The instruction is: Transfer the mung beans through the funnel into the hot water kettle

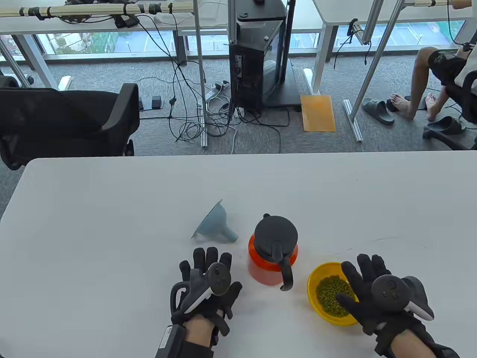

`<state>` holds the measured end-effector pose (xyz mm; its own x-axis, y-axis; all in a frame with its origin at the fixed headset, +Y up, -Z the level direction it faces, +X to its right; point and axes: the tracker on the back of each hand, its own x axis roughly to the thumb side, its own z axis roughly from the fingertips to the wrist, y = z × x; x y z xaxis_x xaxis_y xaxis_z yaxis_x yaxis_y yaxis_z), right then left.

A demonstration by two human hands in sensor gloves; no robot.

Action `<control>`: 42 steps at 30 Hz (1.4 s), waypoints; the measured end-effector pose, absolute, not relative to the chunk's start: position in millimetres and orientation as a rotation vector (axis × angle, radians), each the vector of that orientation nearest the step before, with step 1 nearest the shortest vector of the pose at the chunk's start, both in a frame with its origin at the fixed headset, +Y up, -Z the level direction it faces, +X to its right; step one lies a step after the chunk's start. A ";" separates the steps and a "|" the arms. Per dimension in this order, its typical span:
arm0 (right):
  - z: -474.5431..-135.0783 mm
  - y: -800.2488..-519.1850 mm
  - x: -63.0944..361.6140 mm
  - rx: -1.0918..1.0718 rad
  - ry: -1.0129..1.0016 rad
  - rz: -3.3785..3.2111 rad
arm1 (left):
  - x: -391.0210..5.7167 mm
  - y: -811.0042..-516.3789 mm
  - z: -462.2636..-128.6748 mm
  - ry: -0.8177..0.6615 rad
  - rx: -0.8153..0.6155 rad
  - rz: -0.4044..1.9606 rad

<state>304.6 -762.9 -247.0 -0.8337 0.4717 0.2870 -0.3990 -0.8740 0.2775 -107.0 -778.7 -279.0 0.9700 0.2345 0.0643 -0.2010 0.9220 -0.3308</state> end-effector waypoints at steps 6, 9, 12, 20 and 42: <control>-246.5 -763.2 302.4 0.496 0.301 2.609 | -107.0 -780.7 -280.6 -0.094 -0.342 0.226; -245.4 -761.0 301.2 0.508 0.290 2.608 | -109.5 -778.3 -280.4 -0.082 -0.326 0.235; -244.6 -759.2 301.3 0.513 0.275 2.602 | -111.2 -772.7 -281.7 -0.065 -0.313 0.252; -242.8 -756.3 303.1 0.522 0.259 2.572 | -119.3 -724.0 -289.3 0.022 -0.234 0.223; -240.4 -753.0 303.2 0.575 0.235 2.517 | 2.4 -610.0 -341.0 -0.169 -0.266 0.209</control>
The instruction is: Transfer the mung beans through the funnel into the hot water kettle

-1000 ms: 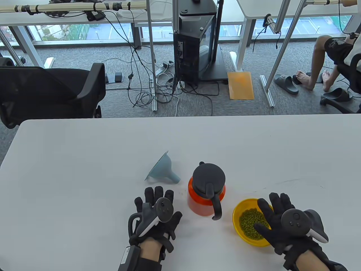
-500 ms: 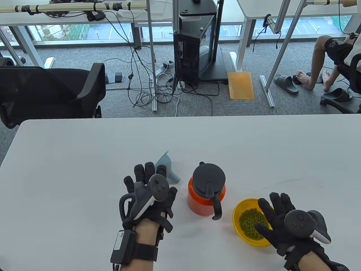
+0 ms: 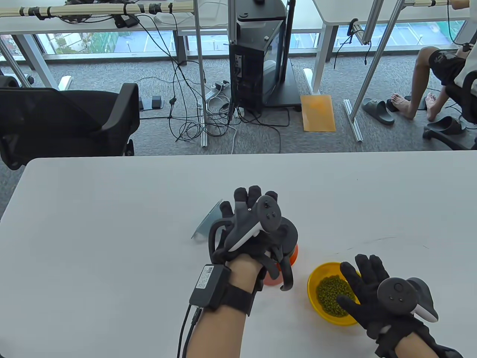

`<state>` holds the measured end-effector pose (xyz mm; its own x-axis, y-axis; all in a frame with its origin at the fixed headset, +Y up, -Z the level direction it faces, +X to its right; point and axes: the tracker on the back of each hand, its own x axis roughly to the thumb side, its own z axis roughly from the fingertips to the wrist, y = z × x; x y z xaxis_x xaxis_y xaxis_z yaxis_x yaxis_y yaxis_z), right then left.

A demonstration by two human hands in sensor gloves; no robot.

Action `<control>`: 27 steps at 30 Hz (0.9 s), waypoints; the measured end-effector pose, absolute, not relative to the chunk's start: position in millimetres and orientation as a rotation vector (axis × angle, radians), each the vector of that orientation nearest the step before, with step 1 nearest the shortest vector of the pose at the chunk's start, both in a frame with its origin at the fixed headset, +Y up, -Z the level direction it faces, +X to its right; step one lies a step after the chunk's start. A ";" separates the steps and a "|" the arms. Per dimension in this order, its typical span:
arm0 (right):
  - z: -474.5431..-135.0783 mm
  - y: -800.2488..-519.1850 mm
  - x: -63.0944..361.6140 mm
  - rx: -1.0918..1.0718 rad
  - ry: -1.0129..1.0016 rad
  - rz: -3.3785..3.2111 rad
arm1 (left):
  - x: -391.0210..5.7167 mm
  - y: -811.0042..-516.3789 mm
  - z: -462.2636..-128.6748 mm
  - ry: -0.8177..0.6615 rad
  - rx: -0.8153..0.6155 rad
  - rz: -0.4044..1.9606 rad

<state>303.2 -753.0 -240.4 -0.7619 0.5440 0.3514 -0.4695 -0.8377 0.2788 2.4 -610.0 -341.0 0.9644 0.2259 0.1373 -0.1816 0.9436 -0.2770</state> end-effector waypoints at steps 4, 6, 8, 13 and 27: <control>-239.5 -751.9 302.8 0.587 0.226 2.508 | 28.0 -622.5 -342.8 -0.188 -0.329 0.199; -238.6 -751.6 301.4 0.602 0.226 2.504 | 37.9 -628.6 -345.0 -0.173 -0.346 0.166; -237.8 -751.3 300.3 0.613 0.228 2.504 | 44.7 -631.7 -347.1 -0.169 -0.326 0.144; -236.5 -749.0 299.0 0.628 0.211 2.501 | 56.0 -637.2 -350.5 -0.132 -0.404 0.084; -235.7 -747.2 298.9 0.640 0.200 2.490 | 56.2 -629.4 -355.3 -0.044 -0.388 0.099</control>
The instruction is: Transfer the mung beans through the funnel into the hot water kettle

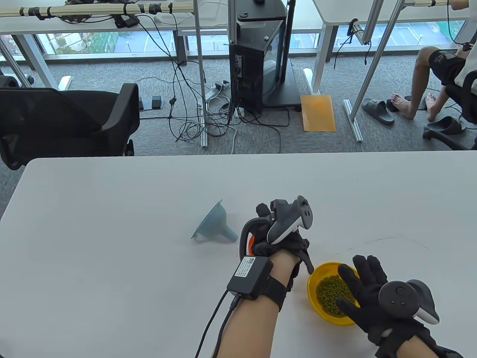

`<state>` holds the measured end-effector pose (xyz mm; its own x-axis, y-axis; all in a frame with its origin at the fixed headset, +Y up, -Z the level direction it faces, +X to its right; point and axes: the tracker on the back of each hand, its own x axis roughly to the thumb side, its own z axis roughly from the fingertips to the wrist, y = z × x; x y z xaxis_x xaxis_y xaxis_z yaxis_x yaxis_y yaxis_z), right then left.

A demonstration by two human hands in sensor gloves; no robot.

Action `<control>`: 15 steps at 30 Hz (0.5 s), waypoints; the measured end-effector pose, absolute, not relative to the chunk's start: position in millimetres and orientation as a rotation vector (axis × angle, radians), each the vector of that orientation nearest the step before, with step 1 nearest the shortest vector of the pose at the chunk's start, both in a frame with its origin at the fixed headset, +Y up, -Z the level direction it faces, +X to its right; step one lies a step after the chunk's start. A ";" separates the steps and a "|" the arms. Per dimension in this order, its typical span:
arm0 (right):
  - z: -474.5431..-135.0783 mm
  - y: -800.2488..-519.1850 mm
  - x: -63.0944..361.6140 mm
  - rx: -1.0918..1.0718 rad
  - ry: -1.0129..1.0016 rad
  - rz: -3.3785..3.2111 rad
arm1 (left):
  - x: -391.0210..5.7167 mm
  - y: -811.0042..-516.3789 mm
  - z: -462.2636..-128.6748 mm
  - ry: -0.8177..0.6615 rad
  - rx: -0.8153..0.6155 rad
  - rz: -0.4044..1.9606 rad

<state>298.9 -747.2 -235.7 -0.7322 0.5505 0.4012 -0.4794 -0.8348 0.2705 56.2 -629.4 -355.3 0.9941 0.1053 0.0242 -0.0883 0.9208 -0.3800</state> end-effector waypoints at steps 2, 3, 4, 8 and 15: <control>-235.5 -747.0 298.8 0.639 0.201 2.489 | 53.7 -622.8 -354.8 -0.042 -0.378 0.104; -235.5 -747.3 298.7 0.640 0.204 2.489 | 50.9 -618.7 -354.2 -0.039 -0.367 0.124; -235.4 -747.0 298.5 0.640 0.206 2.490 | 48.6 -615.7 -353.5 -0.041 -0.362 0.141; -235.3 -746.9 298.3 0.638 0.207 2.487 | 30.9 -603.3 -351.8 -0.034 -0.350 0.250; -236.2 -747.8 300.7 0.617 0.212 2.484 | -8.5 -594.2 -346.8 -0.034 -0.378 0.505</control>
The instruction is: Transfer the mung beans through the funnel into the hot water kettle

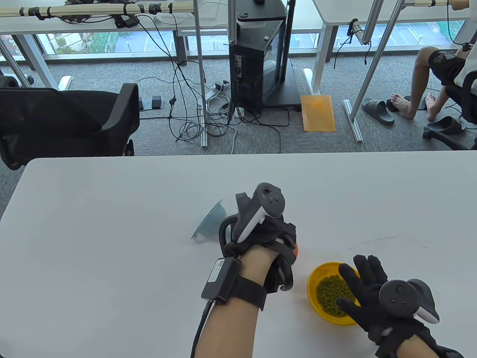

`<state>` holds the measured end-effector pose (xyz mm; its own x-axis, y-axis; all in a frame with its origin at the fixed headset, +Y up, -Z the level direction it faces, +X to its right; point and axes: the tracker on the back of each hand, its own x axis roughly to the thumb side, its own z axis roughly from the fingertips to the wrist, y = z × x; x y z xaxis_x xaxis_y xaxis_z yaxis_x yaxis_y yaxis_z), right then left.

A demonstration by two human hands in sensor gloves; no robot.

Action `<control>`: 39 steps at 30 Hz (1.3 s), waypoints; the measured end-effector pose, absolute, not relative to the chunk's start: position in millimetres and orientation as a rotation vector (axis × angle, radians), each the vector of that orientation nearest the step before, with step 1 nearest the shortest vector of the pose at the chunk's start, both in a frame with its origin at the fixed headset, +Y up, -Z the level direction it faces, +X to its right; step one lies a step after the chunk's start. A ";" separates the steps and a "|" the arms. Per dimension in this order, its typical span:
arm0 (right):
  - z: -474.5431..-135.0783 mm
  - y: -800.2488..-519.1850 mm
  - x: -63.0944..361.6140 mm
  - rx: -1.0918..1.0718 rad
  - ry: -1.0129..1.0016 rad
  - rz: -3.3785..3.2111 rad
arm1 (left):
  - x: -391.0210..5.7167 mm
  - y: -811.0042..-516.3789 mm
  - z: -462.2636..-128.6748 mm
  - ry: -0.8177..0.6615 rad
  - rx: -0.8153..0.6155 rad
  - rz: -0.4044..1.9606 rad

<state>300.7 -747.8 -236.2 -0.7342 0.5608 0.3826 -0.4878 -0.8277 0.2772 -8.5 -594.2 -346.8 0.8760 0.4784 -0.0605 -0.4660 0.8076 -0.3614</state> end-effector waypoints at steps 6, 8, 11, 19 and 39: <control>-237.7 -748.4 306.4 0.583 0.203 2.476 | -41.6 -599.9 -343.5 -0.018 -0.395 0.699; -238.2 -748.3 308.0 0.575 0.198 2.472 | -54.7 -606.3 -343.2 -0.019 -0.400 0.807; -239.0 -748.9 309.3 0.566 0.206 2.471 | -73.9 -617.1 -341.6 -0.007 -0.386 0.950; -240.5 -748.8 311.6 0.553 0.208 2.453 | -126.4 -660.7 -335.3 0.046 -0.413 1.356; -241.2 -747.6 310.5 0.540 0.220 2.449 | -196.2 -770.7 -316.8 0.364 -0.477 1.322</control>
<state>310.5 -747.6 -241.2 -0.7284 0.6023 0.3266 -0.5343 -0.7977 0.2795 -196.2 -770.7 -316.8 0.2139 0.8316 -0.5125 -0.9767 0.1740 -0.1253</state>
